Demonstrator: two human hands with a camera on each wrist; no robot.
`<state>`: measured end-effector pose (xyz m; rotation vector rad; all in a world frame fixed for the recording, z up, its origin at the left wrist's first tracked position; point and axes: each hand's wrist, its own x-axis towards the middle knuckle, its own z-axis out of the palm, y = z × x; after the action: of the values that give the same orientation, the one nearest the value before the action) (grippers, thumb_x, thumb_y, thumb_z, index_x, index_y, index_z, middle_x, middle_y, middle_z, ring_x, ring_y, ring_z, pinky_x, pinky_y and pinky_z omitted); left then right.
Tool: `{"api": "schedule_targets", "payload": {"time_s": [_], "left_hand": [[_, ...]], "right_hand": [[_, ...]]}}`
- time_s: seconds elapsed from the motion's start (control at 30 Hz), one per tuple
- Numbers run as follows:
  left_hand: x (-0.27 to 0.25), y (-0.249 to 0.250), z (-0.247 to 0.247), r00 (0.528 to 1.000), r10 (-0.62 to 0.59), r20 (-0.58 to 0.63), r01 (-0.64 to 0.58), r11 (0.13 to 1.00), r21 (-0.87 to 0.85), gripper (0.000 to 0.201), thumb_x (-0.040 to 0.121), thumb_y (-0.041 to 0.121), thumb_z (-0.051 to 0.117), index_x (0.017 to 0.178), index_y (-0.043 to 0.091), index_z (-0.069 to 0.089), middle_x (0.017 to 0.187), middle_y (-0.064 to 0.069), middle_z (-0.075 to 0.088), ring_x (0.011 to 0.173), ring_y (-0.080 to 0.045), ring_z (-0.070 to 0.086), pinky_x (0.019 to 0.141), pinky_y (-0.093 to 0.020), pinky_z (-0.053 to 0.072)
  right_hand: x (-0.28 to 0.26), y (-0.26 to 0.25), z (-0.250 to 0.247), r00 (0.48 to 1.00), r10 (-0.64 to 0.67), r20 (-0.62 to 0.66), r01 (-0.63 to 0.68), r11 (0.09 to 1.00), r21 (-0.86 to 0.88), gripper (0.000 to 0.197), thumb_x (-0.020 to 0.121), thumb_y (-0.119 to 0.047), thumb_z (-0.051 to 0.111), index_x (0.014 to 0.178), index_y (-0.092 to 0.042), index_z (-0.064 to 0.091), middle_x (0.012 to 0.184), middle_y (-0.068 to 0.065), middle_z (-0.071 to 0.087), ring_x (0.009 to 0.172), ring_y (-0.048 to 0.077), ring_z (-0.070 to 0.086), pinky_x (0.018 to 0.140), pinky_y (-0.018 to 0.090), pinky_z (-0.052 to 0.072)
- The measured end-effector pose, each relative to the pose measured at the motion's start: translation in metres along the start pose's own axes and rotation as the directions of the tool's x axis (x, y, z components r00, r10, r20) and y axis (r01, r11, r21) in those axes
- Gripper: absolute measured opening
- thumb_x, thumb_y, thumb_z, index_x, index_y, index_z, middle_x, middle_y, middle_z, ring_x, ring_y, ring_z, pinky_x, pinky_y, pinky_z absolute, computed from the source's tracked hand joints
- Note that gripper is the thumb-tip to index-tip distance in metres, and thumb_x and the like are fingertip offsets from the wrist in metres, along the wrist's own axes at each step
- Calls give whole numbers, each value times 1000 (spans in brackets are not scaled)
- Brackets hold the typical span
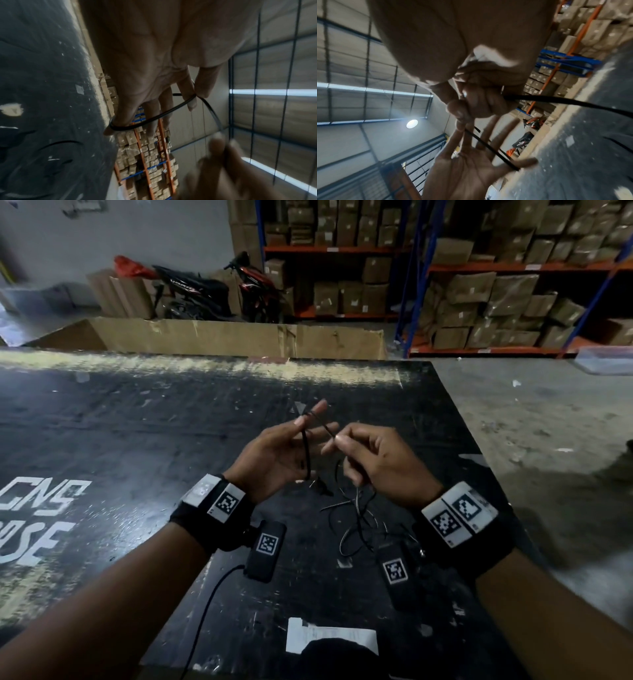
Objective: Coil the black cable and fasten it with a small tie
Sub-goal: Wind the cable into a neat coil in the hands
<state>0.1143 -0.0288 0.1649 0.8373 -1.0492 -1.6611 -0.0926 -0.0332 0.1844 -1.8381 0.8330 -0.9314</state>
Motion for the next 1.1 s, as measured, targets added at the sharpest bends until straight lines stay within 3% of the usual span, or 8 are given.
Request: {"api": "schedule_targets", "payload": {"time_s": [0.13, 0.37, 0.5, 0.63, 0.7, 0.83, 1.0, 1.1], "left_hand": [[0, 17, -8, 997, 71, 40, -67, 993, -96, 53, 102, 39, 40, 154, 36, 44, 157, -10, 52, 145, -31, 48, 113, -73, 29], [-7, 33, -7, 984, 151, 99, -122, 960, -252, 47, 106, 40, 36, 153, 36, 43, 161, -13, 44, 148, -36, 42, 110, -82, 21], [-19, 45, -8, 967, 150, 206, -94, 961, -261, 47, 106, 38, 34, 151, 33, 45, 164, -18, 38, 150, -41, 37, 111, -82, 18], [-31, 47, -11, 949, 82, 305, -17, 978, -210, 46, 104, 36, 39, 148, 27, 52, 161, -21, 40, 150, -45, 36, 114, -81, 12], [-35, 43, -10, 934, 42, 355, 29, 981, -192, 47, 103, 34, 47, 149, 25, 52, 160, -22, 41, 149, -48, 34, 115, -81, 9], [-42, 29, -6, 897, -65, 437, 127, 985, -114, 53, 99, 29, 59, 151, 19, 49, 155, -27, 46, 146, -55, 31, 117, -74, 5], [-44, 6, -1, 938, -205, 281, 164, 973, 162, 62, 96, 30, 63, 144, -7, 51, 147, -20, 58, 134, -44, 57, 101, -41, 46], [-40, 1, -3, 956, -241, 165, 198, 950, 241, 48, 104, 24, 48, 144, -1, 54, 141, -23, 63, 131, -39, 61, 88, -34, 49]], "right_hand": [[-16, 32, 15, 993, 67, 100, -79, 990, 117, 33, 106, -12, 40, 101, 11, 63, 51, 1, 49, 38, 1, 43, 42, 14, 34], [-25, 90, 38, 959, 201, 198, -224, 969, 100, 38, 106, -22, 43, 103, 4, 70, 57, -4, 50, 48, 1, 46, 49, 18, 34], [-17, 102, 35, 964, 250, 95, -253, 967, 19, 37, 106, -20, 44, 84, -3, 69, 45, -11, 53, 40, -1, 41, 47, 14, 34], [-4, 105, 23, 969, 243, -46, -247, 962, -113, 36, 99, -34, 57, 67, -19, 65, 50, -12, 53, 50, 7, 45, 56, 27, 38], [6, 102, 17, 970, 220, -107, -235, 959, -157, 36, 95, -38, 62, 64, -21, 63, 51, -13, 56, 51, 4, 47, 58, 26, 40], [30, 83, 6, 974, 191, -122, -215, 949, -229, 42, 83, -58, 67, 70, -18, 67, 68, -4, 69, 66, 13, 62, 68, 33, 52], [50, 19, -4, 990, 112, -84, -132, 950, -284, 33, 87, -36, 74, 61, -17, 67, 49, -9, 56, 48, 4, 47, 52, 22, 39], [49, -7, 3, 996, 93, -6, -91, 953, -288, 31, 87, -32, 76, 63, -14, 71, 49, -8, 65, 48, 1, 58, 52, 20, 48]]}}
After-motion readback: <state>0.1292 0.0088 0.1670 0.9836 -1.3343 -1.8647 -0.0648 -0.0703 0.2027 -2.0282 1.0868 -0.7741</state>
